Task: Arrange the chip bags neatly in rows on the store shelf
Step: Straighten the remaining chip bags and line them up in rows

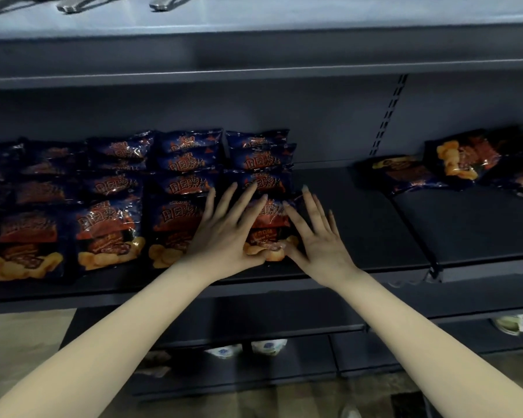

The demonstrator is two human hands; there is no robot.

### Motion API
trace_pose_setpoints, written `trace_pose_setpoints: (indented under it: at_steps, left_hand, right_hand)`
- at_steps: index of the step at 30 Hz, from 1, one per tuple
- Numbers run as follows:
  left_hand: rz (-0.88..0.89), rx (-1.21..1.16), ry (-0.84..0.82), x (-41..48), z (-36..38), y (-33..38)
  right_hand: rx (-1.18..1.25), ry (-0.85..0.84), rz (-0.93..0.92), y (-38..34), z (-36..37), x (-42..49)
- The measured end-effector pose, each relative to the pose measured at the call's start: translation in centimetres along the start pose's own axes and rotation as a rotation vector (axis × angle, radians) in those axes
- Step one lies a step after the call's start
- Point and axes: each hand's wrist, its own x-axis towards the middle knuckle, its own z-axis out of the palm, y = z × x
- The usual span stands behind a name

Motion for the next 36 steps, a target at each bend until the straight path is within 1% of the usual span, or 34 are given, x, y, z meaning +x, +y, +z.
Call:
trace_pose_setpoints:
  at_steps: [5,10,13,22,29,32,36]
  left_hand:
    - [0.027,-0.039,0.057,3.4,0.0,3.1]
    - [0.094,-0.050,0.098,6.9,0.6,7.2]
    - [0.104,-0.073,0.109,9.1,0.8,9.4]
    - [0.112,-0.149,0.091,14.7,2.3,14.9]
    - [0.122,-0.158,0.090,18.3,3.5,18.3]
    - [0.120,-0.156,0.086,20.2,4.1,19.7]
    - [0.106,-0.149,0.033,22.8,4.9,22.0]
  right_hand:
    - [-0.004,0.027,0.041,3.0,-2.2,-0.8]
    - [-0.026,0.058,0.106,7.8,-5.1,-2.0]
    - [-0.030,0.088,0.148,10.6,-6.8,-2.6]
    - [-0.026,0.083,0.214,16.9,-9.7,-4.8]
    - [-0.023,0.082,0.295,20.7,-11.6,-6.4]
    - [-0.029,0.048,0.319,22.2,-12.1,-7.4]
    - [-0.038,-0.011,0.335,24.2,-12.7,-8.6]
